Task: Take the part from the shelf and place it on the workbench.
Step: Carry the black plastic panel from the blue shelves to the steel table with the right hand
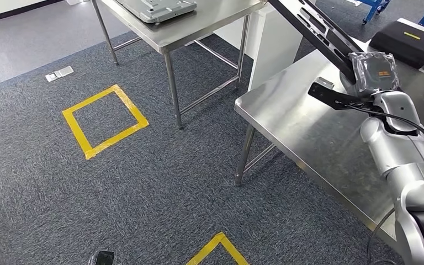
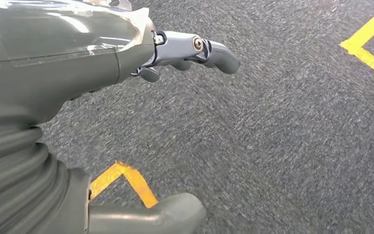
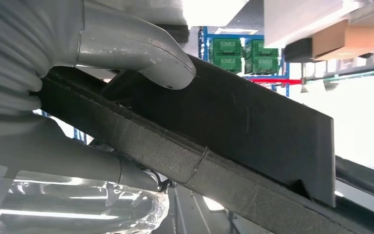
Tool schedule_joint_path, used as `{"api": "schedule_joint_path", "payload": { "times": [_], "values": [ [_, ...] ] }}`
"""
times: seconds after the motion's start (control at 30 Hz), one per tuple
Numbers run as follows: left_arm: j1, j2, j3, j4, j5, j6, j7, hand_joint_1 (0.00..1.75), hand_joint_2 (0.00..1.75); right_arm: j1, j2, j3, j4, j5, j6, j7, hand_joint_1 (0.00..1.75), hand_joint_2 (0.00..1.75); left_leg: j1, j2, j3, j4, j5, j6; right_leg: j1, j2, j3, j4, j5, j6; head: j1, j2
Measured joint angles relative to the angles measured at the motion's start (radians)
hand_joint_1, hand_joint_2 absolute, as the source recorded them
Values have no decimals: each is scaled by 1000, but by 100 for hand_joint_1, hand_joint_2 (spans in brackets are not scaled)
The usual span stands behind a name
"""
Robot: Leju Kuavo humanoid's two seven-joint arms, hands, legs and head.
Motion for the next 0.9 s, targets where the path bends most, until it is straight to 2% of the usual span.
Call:
{"api": "schedule_joint_path", "payload": {
  "times": [0.07, 0.17, 0.4, 0.5, 0.77, 0.9],
  "values": [
    [0, 1, 0, 0, -5, -7, 1, 0, 175, 5, 0, 0, 2, 1, 0, 0, 169, 175, 3, 0, -3, 2, 2, 5, -3, 2, -3, 3, 2, -2, 0, 0],
    [0, 1, 0, 0, -10, -12, 1, 0, 175, 8, 0, 0, 5, 9, 1, 3, 169, 175, 6, 0, -14, 9, 5, -8, 2, 3, -19, 19, 1, -6, 0, 0],
    [0, 1, 0, 0, -11, -16, 1, 0, 175, 21, 0, 0, 27, 38, 2, 33, 169, 175, 6, 0, -69, 62, -3, -25, 4, 3, -80, 81, -11, -22, 0, 0],
    [0, 2, 0, 0, -12, -19, 1, 0, 175, 27, 0, 0, 37, 49, 1, 43, 169, 175, 6, 0, -96, 89, -8, -31, 5, 3, -107, 109, -16, -24, 0, 0],
    [1, 2, 0, 0, -13, -20, 1, 0, 175, 30, 0, -1, 59, 53, 1, 46, 169, 175, 6, -1, -156, 150, -15, -34, 7, 3, -166, 168, -22, -24, 1, 0],
    [2, 2, 0, 0, -17, -20, 1, 0, 175, 31, 0, -2, 61, 56, -7, 45, 169, 175, 6, -1, -163, 157, -15, -33, 8, 3, -174, 174, -23, -25, 1, 0]
  ]
}}
